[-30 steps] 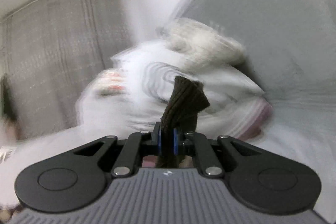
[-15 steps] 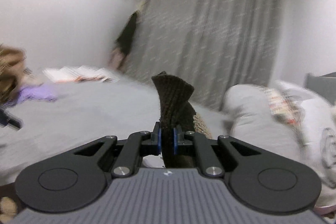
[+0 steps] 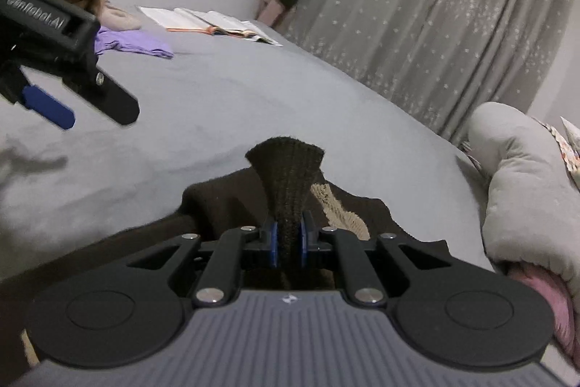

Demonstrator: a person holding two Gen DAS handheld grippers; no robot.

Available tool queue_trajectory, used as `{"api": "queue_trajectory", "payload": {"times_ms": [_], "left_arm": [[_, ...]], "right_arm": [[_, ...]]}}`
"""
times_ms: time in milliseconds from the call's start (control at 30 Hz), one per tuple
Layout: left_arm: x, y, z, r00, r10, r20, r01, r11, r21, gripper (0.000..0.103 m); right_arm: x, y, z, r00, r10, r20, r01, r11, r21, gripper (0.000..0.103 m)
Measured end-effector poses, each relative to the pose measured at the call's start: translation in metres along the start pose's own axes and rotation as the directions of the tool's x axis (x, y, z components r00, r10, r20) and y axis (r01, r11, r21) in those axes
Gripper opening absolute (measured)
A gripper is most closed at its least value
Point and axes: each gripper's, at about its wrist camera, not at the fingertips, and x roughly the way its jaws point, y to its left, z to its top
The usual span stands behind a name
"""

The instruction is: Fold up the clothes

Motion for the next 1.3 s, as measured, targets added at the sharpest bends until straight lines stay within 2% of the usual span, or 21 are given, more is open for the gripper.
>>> {"api": "queue_trajectory", "payload": {"times_ms": [133, 233, 300, 367, 433, 533, 600, 667, 733, 767, 800, 867, 933, 967, 1033, 1133, 1200, 1233, 1267, 1300], "left_arm": [[0.002, -0.002, -0.003, 1.0, -0.008, -0.005, 0.008, 1.0, 0.006, 0.098], [0.003, -0.004, -0.005, 1.0, -0.012, -0.008, 0.013, 1.0, 0.01, 0.098], [0.004, -0.005, -0.006, 1.0, -0.016, -0.011, 0.016, 1.0, 0.013, 0.098], [0.005, -0.006, -0.008, 1.0, -0.019, -0.014, 0.019, 1.0, 0.016, 0.098], [0.006, -0.01, -0.01, 1.0, -0.021, -0.015, 0.022, 0.999, 0.024, 0.098], [0.009, -0.017, -0.012, 1.0, -0.025, -0.016, 0.026, 0.999, 0.042, 0.098], [0.011, -0.02, -0.015, 0.999, -0.03, -0.023, 0.031, 0.998, 0.054, 0.098], [0.014, -0.023, -0.017, 0.999, -0.034, -0.032, 0.036, 0.997, 0.073, 0.099], [0.017, -0.029, -0.021, 0.998, -0.038, -0.043, 0.042, 0.995, 0.094, 0.099], [0.02, -0.032, -0.023, 0.998, -0.042, -0.048, 0.047, 0.994, 0.103, 0.099], [0.023, -0.034, -0.025, 0.997, -0.05, -0.05, 0.055, 0.993, 0.108, 0.099], [0.029, -0.04, -0.03, 0.996, -0.066, -0.054, 0.072, 0.991, 0.117, 0.099], [0.035, -0.046, -0.035, 0.995, -0.081, -0.058, 0.088, 0.988, 0.126, 0.099], [0.038, -0.049, -0.037, 0.994, -0.089, -0.06, 0.096, 0.987, 0.131, 0.099], [0.044, -0.055, -0.042, 0.992, -0.105, -0.065, 0.113, 0.984, 0.14, 0.099], [0.054, -0.065, -0.049, 0.99, -0.125, -0.065, 0.133, 0.979, 0.156, 0.099], [0.063, -0.076, -0.057, 0.993, -0.107, -0.052, 0.115, 0.978, 0.176, 0.098], [0.069, -0.08, -0.061, 0.995, -0.074, -0.063, 0.085, 0.977, 0.195, 0.083], [0.073, -0.085, -0.066, 0.998, -0.022, -0.063, 0.036, 0.971, 0.235, 0.058], [0.076, -0.09, -0.069, 0.998, 0.013, -0.063, 0.004, 0.965, 0.263, 0.049]], "right_arm": [[0.0, 0.009, -0.006, 0.999, 0.036, -0.01, -0.036, 0.999, -0.006, 0.017], [-0.002, 0.022, -0.022, 0.996, 0.078, -0.048, -0.083, 0.991, -0.107, 0.023], [-0.004, 0.028, -0.031, 0.988, 0.132, -0.081, -0.143, 0.98, -0.141, 0.039], [-0.014, 0.029, -0.036, 0.982, 0.173, -0.079, -0.184, 0.97, -0.157, 0.048], [-0.025, 0.021, -0.038, 0.971, 0.227, -0.079, -0.236, 0.964, -0.125, 0.05], [-0.04, -0.024, -0.033, 0.937, 0.341, -0.071, -0.338, 0.94, 0.053, 0.06], [-0.047, -0.052, -0.03, 0.914, 0.401, -0.055, -0.389, 0.908, 0.158, 0.062], [-0.062, -0.104, -0.033, 0.904, 0.428, 0.019, -0.412, 0.855, 0.316, 0.064], [-0.082, -0.155, -0.047, 0.926, 0.365, 0.094, -0.365, 0.802, 0.473, 0.069], [-0.086, -0.168, -0.052, 0.934, 0.341, 0.109, -0.346, 0.784, 0.515, 0.07], [-0.095, -0.203, -0.07, 0.955, 0.264, 0.136, -0.288, 0.709, 0.644, 0.07], [-0.101, -0.249, -0.103, 0.974, 0.17, 0.153, -0.222, 0.552, 0.804, 0.07], [-0.107, -0.267, -0.129, 0.978, 0.135, 0.157, -0.202, 0.458, 0.865, 0.07], [-0.108, -0.273, -0.14, 0.982, 0.128, 0.141, -0.183, 0.425, 0.887, 0.07], [-0.105, -0.273, -0.147, 0.985, 0.137, 0.102, -0.151, 0.415, 0.897, 0.07], [-0.101, -0.27, -0.153, 0.985, 0.148, 0.09, -0.143, 0.401, 0.905, 0.07], [-0.096, -0.268, -0.155, 0.986, 0.147, 0.079, -0.132, 0.4, 0.907, 0.07], [-0.092, -0.27, -0.158, 0.988, 0.14, 0.063, -0.115, 0.405, 0.907, 0.07], [-0.089, -0.271, -0.16, 0.99, 0.131, 0.044, -0.094, 0.411, 0.907, 0.068], [-0.086, -0.275, -0.165, 0.992, 0.124, 0.031, -0.078, 0.404, 0.912, 0.062]]}}
